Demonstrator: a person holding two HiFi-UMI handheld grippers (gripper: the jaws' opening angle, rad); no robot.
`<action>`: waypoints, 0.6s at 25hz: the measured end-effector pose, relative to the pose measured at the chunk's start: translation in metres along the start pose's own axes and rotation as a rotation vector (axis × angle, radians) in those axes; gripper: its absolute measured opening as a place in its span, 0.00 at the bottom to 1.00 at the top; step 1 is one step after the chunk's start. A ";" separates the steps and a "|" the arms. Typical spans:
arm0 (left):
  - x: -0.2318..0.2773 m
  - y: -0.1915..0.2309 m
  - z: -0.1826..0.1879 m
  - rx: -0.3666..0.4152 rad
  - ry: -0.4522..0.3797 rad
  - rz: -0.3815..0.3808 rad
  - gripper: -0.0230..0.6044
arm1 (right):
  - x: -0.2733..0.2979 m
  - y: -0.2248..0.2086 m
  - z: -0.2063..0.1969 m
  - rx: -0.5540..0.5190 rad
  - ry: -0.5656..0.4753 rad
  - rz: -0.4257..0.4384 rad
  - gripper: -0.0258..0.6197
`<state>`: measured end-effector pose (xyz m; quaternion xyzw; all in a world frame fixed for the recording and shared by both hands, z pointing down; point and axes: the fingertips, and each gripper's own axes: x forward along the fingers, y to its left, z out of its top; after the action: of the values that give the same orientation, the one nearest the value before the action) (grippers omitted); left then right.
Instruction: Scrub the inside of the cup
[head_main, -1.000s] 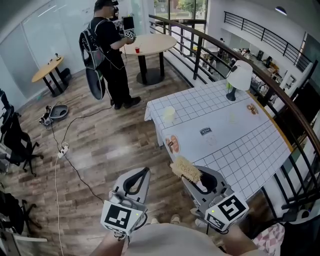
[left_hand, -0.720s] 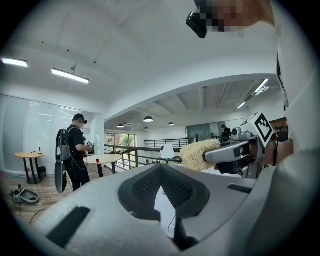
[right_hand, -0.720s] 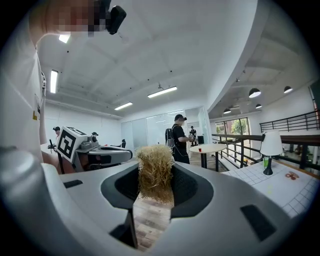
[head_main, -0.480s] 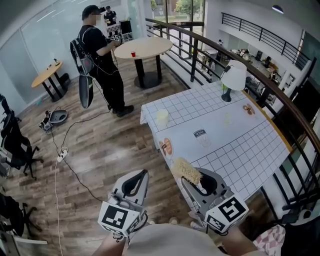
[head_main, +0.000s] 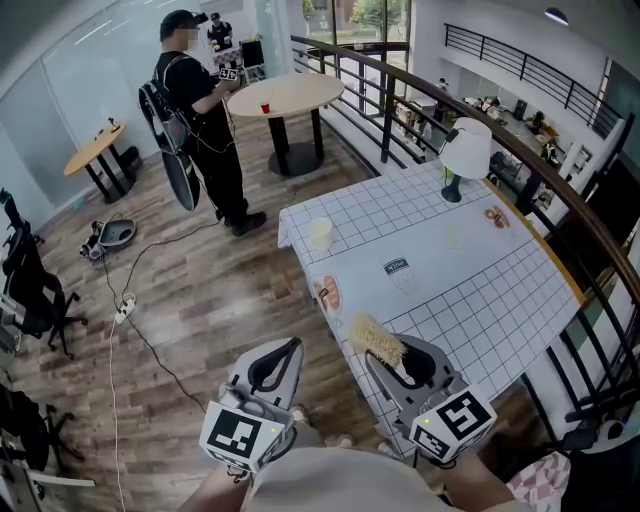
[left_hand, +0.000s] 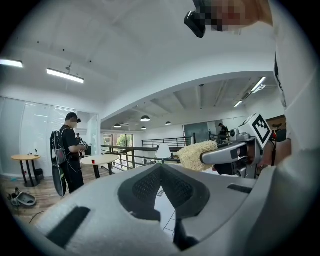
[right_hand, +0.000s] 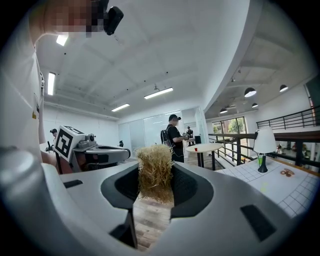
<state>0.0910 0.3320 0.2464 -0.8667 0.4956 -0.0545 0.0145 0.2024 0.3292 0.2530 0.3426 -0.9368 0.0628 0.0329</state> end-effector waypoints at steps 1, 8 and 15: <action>0.002 0.000 0.000 0.003 0.000 -0.001 0.06 | 0.000 -0.002 -0.001 0.001 -0.002 -0.001 0.26; 0.014 0.004 -0.006 0.000 0.003 -0.010 0.06 | 0.010 -0.015 -0.008 -0.003 0.005 -0.010 0.26; 0.041 0.037 -0.014 0.000 -0.016 -0.029 0.06 | 0.043 -0.024 -0.008 -0.049 0.042 -0.002 0.26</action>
<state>0.0784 0.2782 0.2608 -0.8741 0.4830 -0.0477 0.0179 0.1853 0.2843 0.2679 0.3411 -0.9369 0.0470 0.0609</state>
